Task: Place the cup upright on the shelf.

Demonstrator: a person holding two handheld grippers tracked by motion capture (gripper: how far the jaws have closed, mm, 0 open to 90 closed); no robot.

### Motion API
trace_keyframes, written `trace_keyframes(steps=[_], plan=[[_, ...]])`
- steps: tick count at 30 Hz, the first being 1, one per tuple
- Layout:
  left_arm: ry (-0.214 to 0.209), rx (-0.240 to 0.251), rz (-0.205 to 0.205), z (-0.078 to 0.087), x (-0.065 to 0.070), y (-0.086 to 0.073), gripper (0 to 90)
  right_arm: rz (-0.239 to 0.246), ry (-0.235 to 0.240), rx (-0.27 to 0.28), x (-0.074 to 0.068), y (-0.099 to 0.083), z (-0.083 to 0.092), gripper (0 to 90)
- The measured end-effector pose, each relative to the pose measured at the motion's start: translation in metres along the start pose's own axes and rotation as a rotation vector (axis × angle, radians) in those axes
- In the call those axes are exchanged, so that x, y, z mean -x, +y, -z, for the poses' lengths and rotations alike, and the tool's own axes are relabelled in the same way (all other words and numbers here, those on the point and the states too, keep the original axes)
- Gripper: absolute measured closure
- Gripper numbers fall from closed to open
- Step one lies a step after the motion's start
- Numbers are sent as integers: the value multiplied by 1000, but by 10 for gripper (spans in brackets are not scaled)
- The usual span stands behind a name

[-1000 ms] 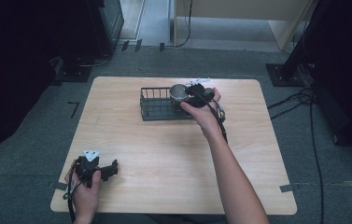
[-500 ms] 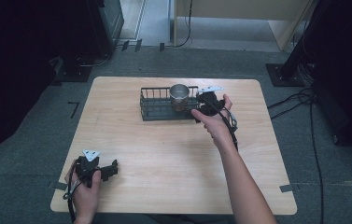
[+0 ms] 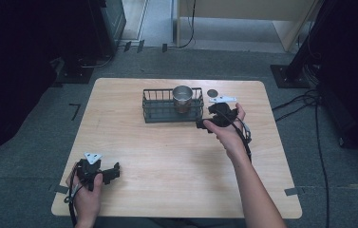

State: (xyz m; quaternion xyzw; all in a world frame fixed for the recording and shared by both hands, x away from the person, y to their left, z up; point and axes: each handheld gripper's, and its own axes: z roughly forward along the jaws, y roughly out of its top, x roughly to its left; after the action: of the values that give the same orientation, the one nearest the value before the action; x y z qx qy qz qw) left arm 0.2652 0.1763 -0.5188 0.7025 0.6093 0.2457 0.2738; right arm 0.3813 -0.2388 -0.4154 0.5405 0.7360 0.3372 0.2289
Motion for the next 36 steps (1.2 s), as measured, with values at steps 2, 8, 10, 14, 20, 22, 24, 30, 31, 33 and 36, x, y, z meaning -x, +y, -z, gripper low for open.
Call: trace_keyframes(steps=[2, 8, 10, 14, 20, 22, 24, 30, 31, 33, 36], plan=[[0, 0, 0, 0, 0, 0, 0, 3, -3, -3, 1, -4, 2, 0], [0, 0, 1, 0, 0, 0, 0, 4, -7, -3, 7, -18, 10, 0], [0, 0, 0, 0, 0, 0, 0, 3, -6, -2, 9, -23, 12, 0], [0, 1, 0, 0, 0, 0, 0, -8, -9, 1, 15, -33, 18, 0], [0, 1, 1, 0, 0, 0, 0, -26, -21, 0, 25, -48, 25, 0], [0, 2, 0, 0, 0, 0, 0, -25, -25, -2, 28, -53, 27, 0], [0, 2, 0, 0, 0, 0, 0, -30, -29, -3, 31, -57, 29, 0], [0, 2, 1, 0, 0, 0, 0, -48, -46, -13, 44, -74, 33, 0], [0, 2, 0, 0, 0, 0, 0, -54, -49, -15, 47, -77, 34, 0], [-1, 1, 0, 0, 0, 0, 0, -65, -53, -18, 51, -83, 35, 0], [0, 0, -2, 0, 0, 0, 0, -78, -60, -22, 56, -91, 37, 0]])
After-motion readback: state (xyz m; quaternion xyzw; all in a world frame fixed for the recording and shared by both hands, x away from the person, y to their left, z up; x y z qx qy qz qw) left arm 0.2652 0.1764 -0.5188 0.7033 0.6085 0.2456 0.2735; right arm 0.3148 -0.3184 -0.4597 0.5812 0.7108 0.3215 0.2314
